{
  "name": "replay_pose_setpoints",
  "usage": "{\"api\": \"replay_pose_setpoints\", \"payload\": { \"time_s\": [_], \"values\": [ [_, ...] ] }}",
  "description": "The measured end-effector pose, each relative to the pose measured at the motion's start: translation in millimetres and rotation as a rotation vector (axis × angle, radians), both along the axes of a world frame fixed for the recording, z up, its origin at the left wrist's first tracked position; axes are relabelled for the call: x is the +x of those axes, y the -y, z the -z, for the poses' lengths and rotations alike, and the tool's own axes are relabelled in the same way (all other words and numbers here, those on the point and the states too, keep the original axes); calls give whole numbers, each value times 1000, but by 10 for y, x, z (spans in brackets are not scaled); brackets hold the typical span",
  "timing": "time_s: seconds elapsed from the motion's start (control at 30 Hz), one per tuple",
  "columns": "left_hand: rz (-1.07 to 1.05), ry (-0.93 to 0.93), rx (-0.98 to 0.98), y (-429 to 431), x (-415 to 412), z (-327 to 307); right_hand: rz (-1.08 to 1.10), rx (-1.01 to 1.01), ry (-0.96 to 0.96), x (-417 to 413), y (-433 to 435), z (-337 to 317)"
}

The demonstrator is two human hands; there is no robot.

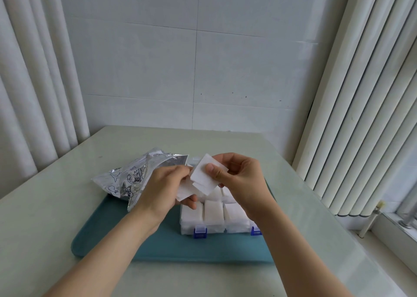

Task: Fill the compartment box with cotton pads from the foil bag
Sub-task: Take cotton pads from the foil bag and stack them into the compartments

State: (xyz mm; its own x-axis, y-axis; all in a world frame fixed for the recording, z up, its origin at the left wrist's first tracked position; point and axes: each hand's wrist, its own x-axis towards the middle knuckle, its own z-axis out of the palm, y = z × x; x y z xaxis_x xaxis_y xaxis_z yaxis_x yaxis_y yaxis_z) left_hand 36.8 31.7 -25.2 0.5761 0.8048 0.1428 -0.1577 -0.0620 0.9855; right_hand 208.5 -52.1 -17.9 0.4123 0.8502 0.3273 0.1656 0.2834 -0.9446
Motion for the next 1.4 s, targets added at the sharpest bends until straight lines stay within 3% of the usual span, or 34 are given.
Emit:
{"api": "replay_pose_setpoints", "payload": {
  "time_s": [0.2, 0.37, 0.83, 1.1, 1.2, 1.4],
  "values": [
    [9, -59, 209, 18, -24, 33, 31, -5, 12, -33, 2, -13],
    [-91, -10, 170, -23, -29, 42, -8, -36, -64, -23, 33, -42],
    [-76, -60, 154, -15, -18, 56, 85, -36, -161, -55, 36, -61],
    [-100, -40, 122, -43, -14, 73, 396, 134, -177, -4, -22, -34],
    [-82, -46, 93, -53, -12, 77, 391, 194, -251, 52, 11, -77],
    [35, -31, -4, -10, 24, 69, 229, 138, -47, -82, -20, -41]
  ]
}}
